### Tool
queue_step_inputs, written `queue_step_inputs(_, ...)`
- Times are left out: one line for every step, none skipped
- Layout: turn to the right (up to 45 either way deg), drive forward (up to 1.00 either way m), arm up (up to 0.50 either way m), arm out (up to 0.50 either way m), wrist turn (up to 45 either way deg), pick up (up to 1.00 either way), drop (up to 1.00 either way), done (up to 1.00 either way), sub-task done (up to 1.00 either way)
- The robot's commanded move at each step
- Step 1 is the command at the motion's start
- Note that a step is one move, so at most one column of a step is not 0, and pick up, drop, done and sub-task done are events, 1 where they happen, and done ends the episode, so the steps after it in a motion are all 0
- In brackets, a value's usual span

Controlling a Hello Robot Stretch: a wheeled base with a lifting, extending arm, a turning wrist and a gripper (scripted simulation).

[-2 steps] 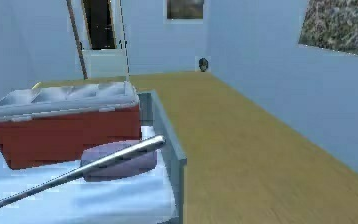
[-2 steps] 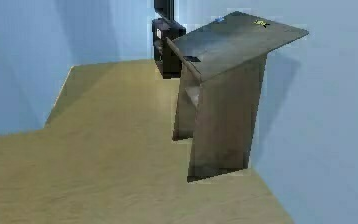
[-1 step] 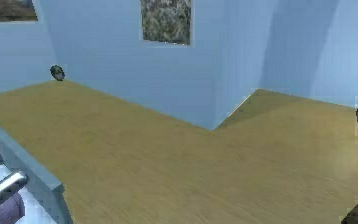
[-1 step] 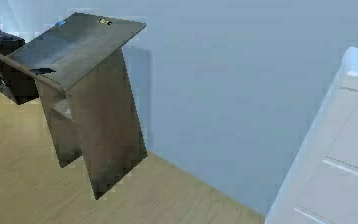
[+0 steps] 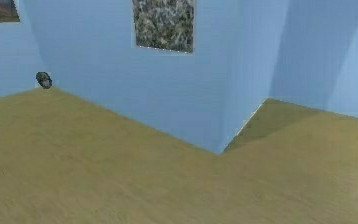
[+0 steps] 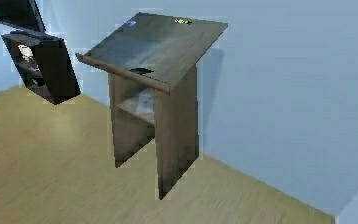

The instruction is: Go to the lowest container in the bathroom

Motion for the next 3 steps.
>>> queue_step_inputs(3.0, 0.00, 0.00, 0.00, 0.0, 0.00, 0.00, 0.00, 0.00)
queue_step_inputs(0.0, 0.55, 0.00, 0.00, 0.0, 0.00, 0.00, 0.00, 0.00)
queue_step_inputs(-45.0, 0.00, 0.00, 0.00, 0.0, 0.00, 0.00, 0.00, 0.00)
